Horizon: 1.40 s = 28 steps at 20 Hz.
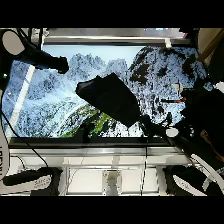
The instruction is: Fold the clothes and pants, and hang the long-sleeved shirts on hangers.
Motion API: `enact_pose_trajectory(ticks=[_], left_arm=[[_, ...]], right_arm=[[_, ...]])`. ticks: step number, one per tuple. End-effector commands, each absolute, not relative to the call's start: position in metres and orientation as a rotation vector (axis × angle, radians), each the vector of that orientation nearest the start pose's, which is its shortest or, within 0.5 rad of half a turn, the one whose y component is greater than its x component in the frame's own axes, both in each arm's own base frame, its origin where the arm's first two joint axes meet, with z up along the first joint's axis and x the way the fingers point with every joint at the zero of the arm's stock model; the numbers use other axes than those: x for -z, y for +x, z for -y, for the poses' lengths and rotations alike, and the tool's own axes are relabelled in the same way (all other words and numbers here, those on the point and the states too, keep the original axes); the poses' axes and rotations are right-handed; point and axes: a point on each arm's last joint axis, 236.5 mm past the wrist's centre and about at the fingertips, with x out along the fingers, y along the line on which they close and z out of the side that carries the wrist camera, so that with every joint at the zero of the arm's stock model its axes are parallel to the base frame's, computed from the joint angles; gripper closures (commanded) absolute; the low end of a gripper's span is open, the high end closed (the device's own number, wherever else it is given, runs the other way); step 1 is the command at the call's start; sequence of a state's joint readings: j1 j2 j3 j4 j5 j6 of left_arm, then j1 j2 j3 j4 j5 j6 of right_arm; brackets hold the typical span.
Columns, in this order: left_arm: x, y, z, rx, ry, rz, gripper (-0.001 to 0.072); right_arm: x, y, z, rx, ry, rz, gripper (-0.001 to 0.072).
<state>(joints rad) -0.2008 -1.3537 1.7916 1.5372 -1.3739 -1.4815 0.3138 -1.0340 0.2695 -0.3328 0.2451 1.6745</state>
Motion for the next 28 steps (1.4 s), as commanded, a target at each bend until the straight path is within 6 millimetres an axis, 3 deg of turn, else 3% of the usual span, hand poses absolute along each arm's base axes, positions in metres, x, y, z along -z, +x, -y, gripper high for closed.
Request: enact_pose_trajectory(ticks=[1,6,9,12,16,19,23,28], left_arm=[[-0.199,0.438,0.097,0.254,0.155,-0.926,0.0008],[-0.199,0.438,0.097,0.254,0.155,-0.926,0.0008],[-0.199,0.438,0.097,0.255,0.155,-0.925,0.0008],[-0.199,0.438,0.097,0.254,0.156,-0.925,0.0008],[-0.199,0.438,0.097,0.254,0.156,-0.925,0.0008],[-0.199,0.438,0.097,0.255,0.155,-0.926,0.0008],[-0.199,0.438,0.097,0.254,0.155,-0.926,0.0008],[-0.199,0.438,0.097,0.254,0.155,-0.926,0.0008]], right_arm=[[0.105,0.29,-0.157,0.102,1.179,-1.059,0.0123],[0.093,0.298,-0.164,0.053,1.213,-1.026,0.0167],[0.068,0.315,-0.175,-0.049,1.174,-0.988,0.0167],[0.052,0.332,-0.172,-0.086,1.169,-0.951,0.0167],[0.08,0.303,-0.19,-0.161,1.171,-1.161,0.009],[0.091,0.295,-0.194,-0.161,1.173,-1.213,0.0095],[0.071,0.3,-0.179,-0.222,1.1,-1.152,0.0096],[0.032,0.303,-0.158,-0.284,1.079,-1.062,0.0088]])
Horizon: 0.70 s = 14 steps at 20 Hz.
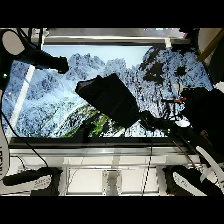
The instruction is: Fold the clothes and pants, and hang the long-sleeved shirts on hangers.
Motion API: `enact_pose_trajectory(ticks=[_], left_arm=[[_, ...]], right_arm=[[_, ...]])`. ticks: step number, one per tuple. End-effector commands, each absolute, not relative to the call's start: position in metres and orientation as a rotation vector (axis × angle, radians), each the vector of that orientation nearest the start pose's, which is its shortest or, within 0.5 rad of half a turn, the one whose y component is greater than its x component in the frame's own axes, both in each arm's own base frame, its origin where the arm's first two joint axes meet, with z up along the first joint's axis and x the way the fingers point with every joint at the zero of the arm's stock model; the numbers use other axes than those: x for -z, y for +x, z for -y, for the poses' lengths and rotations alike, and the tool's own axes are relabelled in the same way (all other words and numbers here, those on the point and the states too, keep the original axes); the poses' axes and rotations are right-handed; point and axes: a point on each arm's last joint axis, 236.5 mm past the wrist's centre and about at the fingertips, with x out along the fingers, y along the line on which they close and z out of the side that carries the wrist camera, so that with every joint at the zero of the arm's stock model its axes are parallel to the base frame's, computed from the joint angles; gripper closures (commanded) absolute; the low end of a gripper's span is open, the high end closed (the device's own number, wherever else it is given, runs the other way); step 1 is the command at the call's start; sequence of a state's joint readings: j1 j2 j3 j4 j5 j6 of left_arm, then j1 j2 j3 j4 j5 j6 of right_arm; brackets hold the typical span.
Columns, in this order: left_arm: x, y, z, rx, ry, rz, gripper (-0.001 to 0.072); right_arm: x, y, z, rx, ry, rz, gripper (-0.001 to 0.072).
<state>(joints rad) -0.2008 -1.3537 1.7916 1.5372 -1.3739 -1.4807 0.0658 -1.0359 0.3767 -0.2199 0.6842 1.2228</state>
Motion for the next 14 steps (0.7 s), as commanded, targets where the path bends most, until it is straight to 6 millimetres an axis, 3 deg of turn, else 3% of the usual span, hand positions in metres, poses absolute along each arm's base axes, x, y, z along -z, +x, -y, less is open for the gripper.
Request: enact_pose_trajectory(ticks=[1,3,10,14], left_arm=[[-0.199,0.438,0.097,0.255,0.155,-0.926,0.0008],[-0.199,0.438,0.097,0.254,0.154,-0.926,0.0008],[-0.199,0.438,0.097,0.254,0.154,-0.926,0.0008],[-0.199,0.438,0.097,0.254,0.155,-0.926,0.0008]], right_arm=[[0.031,0.304,-0.157,-0.276,1.085,-1.056,0.0087],[0.037,0.302,-0.157,-0.255,1.104,-1.083,0.0086],[0.088,0.289,-0.164,-0.148,1.125,-1.241,0.0086],[0.088,0.295,-0.175,-0.168,1.124,-1.208,0.0092]])
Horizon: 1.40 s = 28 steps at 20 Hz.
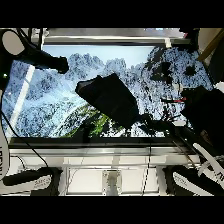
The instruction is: Fold the clothes and pants, and hang the long-sleeved shirts on hangers.
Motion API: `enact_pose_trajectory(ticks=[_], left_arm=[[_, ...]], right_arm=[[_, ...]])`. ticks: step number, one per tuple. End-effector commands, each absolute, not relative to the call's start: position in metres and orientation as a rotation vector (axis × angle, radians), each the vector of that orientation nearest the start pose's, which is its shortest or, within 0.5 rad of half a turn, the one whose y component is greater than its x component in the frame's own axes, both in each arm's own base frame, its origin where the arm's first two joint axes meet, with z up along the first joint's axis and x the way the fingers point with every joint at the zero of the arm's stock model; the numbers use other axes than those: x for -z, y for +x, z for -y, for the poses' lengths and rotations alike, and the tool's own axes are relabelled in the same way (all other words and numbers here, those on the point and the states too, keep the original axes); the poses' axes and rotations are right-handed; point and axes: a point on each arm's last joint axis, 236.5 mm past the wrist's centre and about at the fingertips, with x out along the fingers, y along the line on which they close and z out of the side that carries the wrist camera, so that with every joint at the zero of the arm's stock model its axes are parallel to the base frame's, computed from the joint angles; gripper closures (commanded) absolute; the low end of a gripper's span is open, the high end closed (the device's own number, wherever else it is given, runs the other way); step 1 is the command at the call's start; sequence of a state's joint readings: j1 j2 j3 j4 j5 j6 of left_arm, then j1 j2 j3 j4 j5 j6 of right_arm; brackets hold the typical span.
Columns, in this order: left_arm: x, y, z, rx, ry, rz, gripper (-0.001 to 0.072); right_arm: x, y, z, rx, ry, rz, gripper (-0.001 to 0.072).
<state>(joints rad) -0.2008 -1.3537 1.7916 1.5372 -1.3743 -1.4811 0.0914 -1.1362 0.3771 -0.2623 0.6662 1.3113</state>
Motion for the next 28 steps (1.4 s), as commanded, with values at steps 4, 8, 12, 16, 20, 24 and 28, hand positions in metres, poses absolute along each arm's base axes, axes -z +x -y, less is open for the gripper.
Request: enact_pose_trajectory(ticks=[4,8,12,16,20,24,28], left_arm=[[-0.199,0.438,0.097,0.254,0.155,-0.926,0.0008],[-0.199,0.438,0.097,0.254,0.155,-0.926,0.0008],[-0.199,0.438,0.097,0.254,0.155,-0.926,0.0008],[-0.199,0.438,0.097,0.254,0.155,-0.926,0.0008],[-0.199,0.438,0.097,0.254,0.155,-0.926,0.0008],[-0.199,0.438,0.097,0.254,0.155,-0.926,0.0008],[-0.199,0.438,0.097,0.254,0.155,-0.926,0.0008]], right_arm=[[0.081,0.294,-0.177,-0.195,1.12,-1.203,0.0097],[0.055,0.297,-0.175,-0.253,1.06,-1.127,0.0097],[0.051,0.301,-0.173,-0.245,1.058,-1.104,0.0097],[0.071,0.3,-0.17,-0.185,1.092,-1.152,0.0097],[0.084,0.301,-0.169,-0.139,1.134,-1.175,0.0098],[0.087,0.302,-0.167,-0.129,1.13,-1.174,0.0131],[0.089,0.305,-0.166,-0.115,1.133,-1.169,0.0131]])
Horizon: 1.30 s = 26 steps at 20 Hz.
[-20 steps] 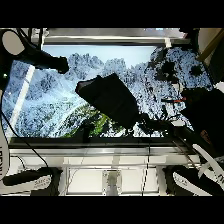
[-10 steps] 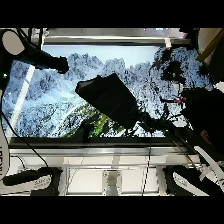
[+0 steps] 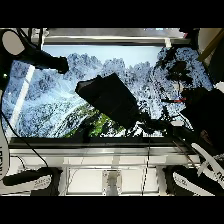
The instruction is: Fold the clothes and pants, and hang the long-sleeved shirts on hangers.
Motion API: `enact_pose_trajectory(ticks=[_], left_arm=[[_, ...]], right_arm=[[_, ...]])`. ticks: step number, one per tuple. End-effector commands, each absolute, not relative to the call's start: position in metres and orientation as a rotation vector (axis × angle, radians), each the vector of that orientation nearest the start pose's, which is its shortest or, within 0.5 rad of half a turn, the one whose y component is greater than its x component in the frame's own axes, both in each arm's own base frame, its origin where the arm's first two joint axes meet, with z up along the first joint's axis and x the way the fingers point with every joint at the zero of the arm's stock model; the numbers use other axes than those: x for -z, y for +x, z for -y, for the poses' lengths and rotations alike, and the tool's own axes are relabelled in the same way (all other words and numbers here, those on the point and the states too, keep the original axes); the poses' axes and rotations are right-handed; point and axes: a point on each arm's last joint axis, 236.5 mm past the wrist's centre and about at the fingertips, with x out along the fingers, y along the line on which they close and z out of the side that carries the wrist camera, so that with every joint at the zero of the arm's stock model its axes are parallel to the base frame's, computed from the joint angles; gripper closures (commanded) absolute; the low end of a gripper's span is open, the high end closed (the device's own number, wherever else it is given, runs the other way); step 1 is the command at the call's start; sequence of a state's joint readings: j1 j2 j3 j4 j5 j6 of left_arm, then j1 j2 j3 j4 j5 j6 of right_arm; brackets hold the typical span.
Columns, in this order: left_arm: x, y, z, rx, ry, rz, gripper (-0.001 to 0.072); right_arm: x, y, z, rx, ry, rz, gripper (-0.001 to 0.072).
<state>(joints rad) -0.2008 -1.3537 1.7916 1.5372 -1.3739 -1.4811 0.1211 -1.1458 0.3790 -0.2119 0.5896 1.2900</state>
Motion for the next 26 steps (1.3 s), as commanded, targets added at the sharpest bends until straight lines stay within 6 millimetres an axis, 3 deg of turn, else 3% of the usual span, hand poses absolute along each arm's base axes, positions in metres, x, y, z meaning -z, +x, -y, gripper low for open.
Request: enact_pose_trajectory(ticks=[1,5,8,9,13,14,15,18,19,21,24,26], left_arm=[[-0.199,0.438,0.097,0.254,0.155,-0.926,0.0008],[-0.199,0.438,0.097,0.254,0.155,-0.926,0.0008],[-0.199,0.438,0.097,0.254,0.155,-0.926,0.0008],[-0.199,0.438,0.097,0.254,0.155,-0.926,0.0008],[-0.199,0.438,0.097,0.254,0.155,-0.926,0.0008],[-0.199,0.438,0.097,0.254,0.155,-0.926,0.0008],[-0.199,0.438,0.097,0.254,0.155,-0.926,0.0008],[-0.199,0.438,0.097,0.254,0.155,-0.926,0.0008],[-0.199,0.438,0.097,0.254,0.155,-0.926,0.0008],[-0.199,0.438,0.097,0.254,0.155,-0.926,0.0008],[-0.199,0.438,0.097,0.254,0.155,-0.926,0.0008],[-0.199,0.438,0.097,0.254,0.155,-0.926,0.0008]], right_arm=[[0.091,0.305,-0.168,-0.116,1.128,-1.176,0.0131],[0.102,0.308,-0.185,-0.123,1.072,-1.206,0.0131],[0.114,0.312,-0.186,-0.085,1.08,-1.225,0.0131],[0.116,0.313,-0.187,-0.07,1.11,-1.227,0.0171],[0.11,0.327,-0.187,-0.069,1.117,-1.194,0.0186],[0.108,0.333,-0.185,-0.064,1.117,-1.175,0.0269],[0.104,0.34,-0.183,-0.055,1.124,-1.151,0.0288],[0.098,0.354,-0.185,-0.06,1.132,-1.126,0.0288],[0.099,0.359,-0.186,-0.061,1.132,-1.127,0.0322],[0.098,0.37,-0.187,-0.06,1.132,-1.116,0.069],[0.081,0.392,-0.186,-0.075,1.127,-1.054,0.0697],[0.053,0.41,-0.19,-0.14,1.086,-0.988,0.0696]])
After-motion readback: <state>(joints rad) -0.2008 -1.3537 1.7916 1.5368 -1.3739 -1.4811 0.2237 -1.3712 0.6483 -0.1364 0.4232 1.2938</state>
